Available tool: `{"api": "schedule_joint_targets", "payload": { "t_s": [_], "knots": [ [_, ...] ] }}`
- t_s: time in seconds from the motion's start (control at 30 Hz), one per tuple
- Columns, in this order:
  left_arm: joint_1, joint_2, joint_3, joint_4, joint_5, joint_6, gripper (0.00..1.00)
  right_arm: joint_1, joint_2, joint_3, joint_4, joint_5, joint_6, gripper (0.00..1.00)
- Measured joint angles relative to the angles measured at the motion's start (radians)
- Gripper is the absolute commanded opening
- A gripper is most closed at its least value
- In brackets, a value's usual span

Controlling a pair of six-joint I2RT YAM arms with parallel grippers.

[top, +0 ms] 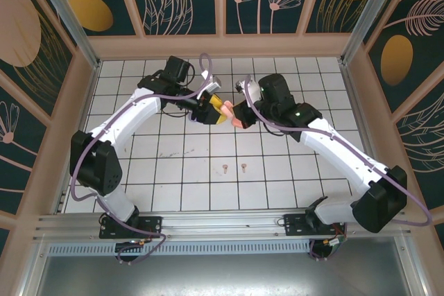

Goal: Insert the wireless bluetooth earbuds into the charging case

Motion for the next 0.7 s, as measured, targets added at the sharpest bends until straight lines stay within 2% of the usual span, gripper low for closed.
{"api": "schedule_joint_targets", "payload": {
  "t_s": [0.3, 0.5, 0.7],
  "knots": [
    [0.0, 0.02, 0.007, 0.0, 0.002, 0.0, 0.55, 0.024, 0.009, 0.003, -0.008, 0.0, 0.0, 0.0],
    [0.0, 0.02, 0.011, 0.001, 0.002, 0.0, 0.51, 0.03, 0.015, 0.008, -0.019, 0.003, -0.005, 0.0],
    [0.0, 0.021, 0.011, 0.003, 0.002, 0.0, 0.55, 0.03, 0.015, 0.01, -0.021, 0.012, -0.007, 0.0]
  ]
}}
